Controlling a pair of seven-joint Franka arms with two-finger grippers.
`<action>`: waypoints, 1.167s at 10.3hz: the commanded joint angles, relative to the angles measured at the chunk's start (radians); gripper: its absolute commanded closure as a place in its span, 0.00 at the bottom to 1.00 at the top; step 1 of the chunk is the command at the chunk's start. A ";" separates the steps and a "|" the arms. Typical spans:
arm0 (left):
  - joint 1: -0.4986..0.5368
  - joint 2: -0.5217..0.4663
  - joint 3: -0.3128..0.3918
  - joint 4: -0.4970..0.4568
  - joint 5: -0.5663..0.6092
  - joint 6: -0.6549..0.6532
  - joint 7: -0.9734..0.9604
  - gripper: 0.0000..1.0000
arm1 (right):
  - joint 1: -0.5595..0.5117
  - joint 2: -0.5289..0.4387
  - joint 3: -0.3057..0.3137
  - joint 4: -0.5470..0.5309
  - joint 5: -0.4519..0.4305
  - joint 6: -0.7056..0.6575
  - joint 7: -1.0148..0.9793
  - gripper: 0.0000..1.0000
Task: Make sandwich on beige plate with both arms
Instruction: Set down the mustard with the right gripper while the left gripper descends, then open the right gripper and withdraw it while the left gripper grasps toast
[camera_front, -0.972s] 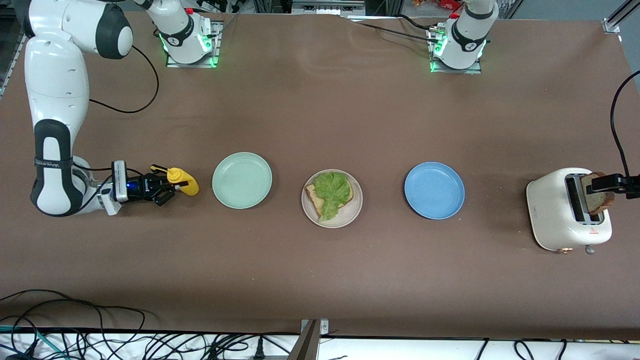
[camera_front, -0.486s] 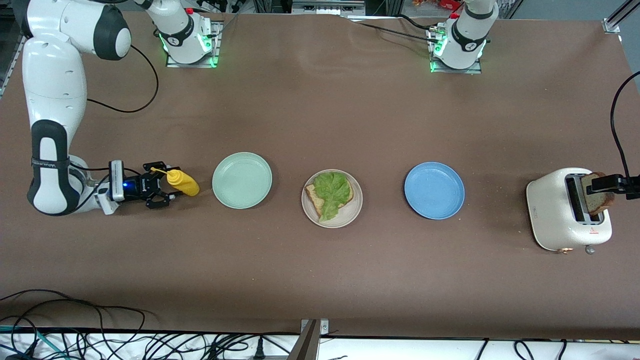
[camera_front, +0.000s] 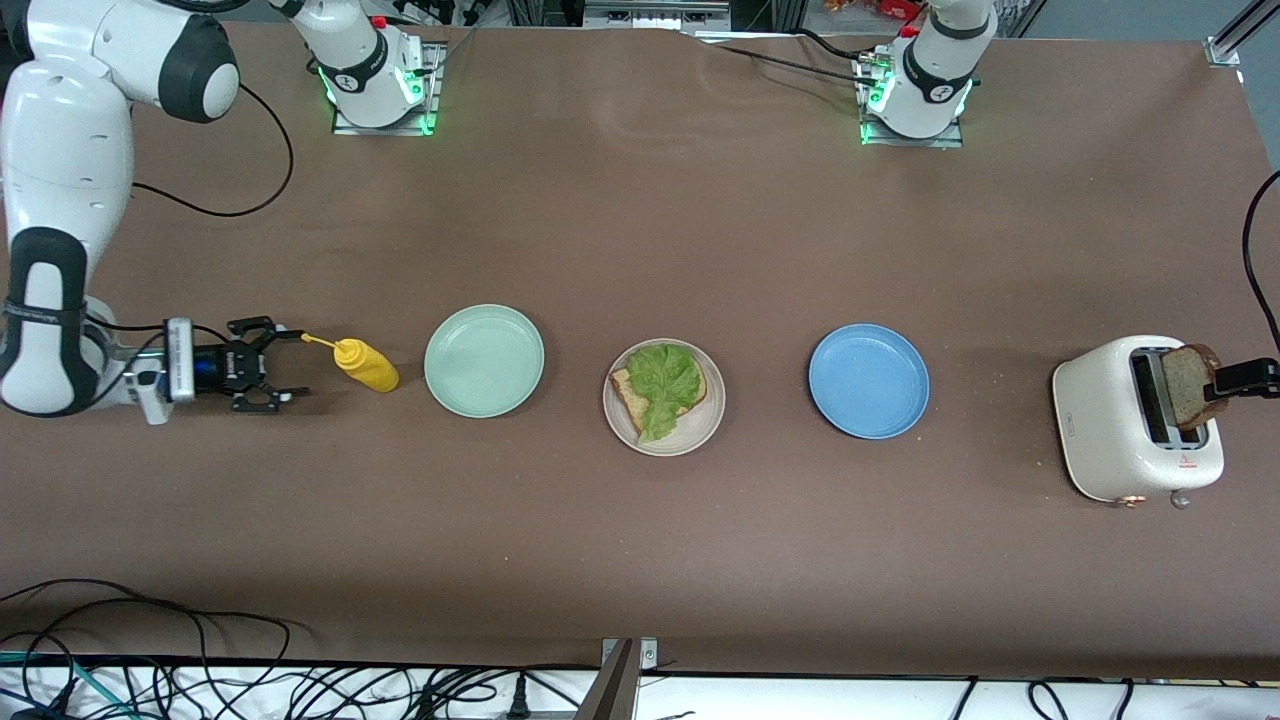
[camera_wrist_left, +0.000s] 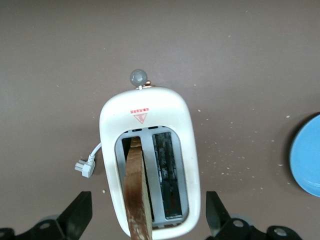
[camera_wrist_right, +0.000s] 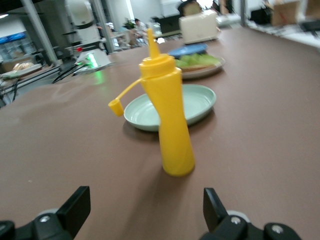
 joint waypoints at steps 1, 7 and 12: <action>0.016 -0.010 -0.012 -0.066 0.064 0.050 0.029 0.00 | -0.002 -0.050 -0.034 0.029 -0.020 -0.015 0.248 0.00; 0.058 -0.035 -0.012 -0.200 0.068 0.123 0.031 0.24 | 0.070 -0.163 -0.100 0.141 -0.092 -0.007 0.918 0.00; 0.047 -0.045 -0.024 -0.188 0.125 0.124 0.026 1.00 | 0.174 -0.292 -0.109 0.228 -0.308 -0.007 1.240 0.00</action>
